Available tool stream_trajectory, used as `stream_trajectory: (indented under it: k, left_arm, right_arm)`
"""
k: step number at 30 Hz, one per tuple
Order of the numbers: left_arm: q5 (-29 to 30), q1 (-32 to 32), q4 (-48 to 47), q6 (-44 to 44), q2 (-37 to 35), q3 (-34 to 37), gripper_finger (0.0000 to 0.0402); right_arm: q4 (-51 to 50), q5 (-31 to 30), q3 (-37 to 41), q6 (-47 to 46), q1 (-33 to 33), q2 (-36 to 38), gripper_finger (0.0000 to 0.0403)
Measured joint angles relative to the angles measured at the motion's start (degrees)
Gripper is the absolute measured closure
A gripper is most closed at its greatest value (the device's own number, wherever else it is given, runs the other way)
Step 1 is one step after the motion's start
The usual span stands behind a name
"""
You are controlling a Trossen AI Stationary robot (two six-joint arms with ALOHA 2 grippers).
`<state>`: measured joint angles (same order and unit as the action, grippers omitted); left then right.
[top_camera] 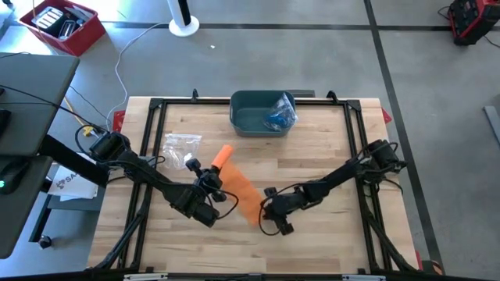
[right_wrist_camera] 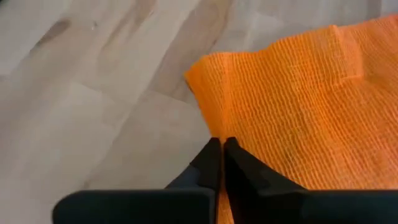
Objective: Roll bandage
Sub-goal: Roll the orange bandage
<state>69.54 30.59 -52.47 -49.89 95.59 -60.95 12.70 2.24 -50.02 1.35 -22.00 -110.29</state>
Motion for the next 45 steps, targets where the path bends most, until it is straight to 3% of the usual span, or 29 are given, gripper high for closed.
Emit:
stream_trajectory:
  k: [11, 19, 26, 32, 36, 45]
  left_arm:
    - [0.1, 0.6, 0.2, -1.3, 0.0, 0.0, 0.0392]
    - [5.2, 2.7, 0.3, -11.5, 0.0, 0.0, 0.0392]
    - [9.7, 3.7, 2.3, -24.9, 0.2, 3.2, 0.0373]
    - [11.2, 3.7, 16.6, -35.4, 0.3, 14.6, 0.0368]
    - [11.6, 3.7, 23.4, -40.8, 0.3, 21.1, 0.0379]
    - [14.7, 3.7, 22.0, -63.0, 0.2, 30.1, 0.0383]
  right_arm:
    - [-2.6, -6.1, 0.2, -13.5, -18.5, 8.6, 0.0402]
    - [-3.5, -12.2, 0.2, -25.3, -28.8, 11.3, 0.0402]
    - [-5.2, -14.4, 0.3, -25.1, -27.7, 11.2, 0.0402]
    - [-4.8, -14.0, 0.3, -21.0, -23.5, 11.2, 0.0403]
    - [-4.8, -11.1, 0.3, -20.7, -21.6, 11.2, 0.0403]
    - [-3.8, -2.3, 0.2, -29.4, -25.9, 7.2, 0.0403]
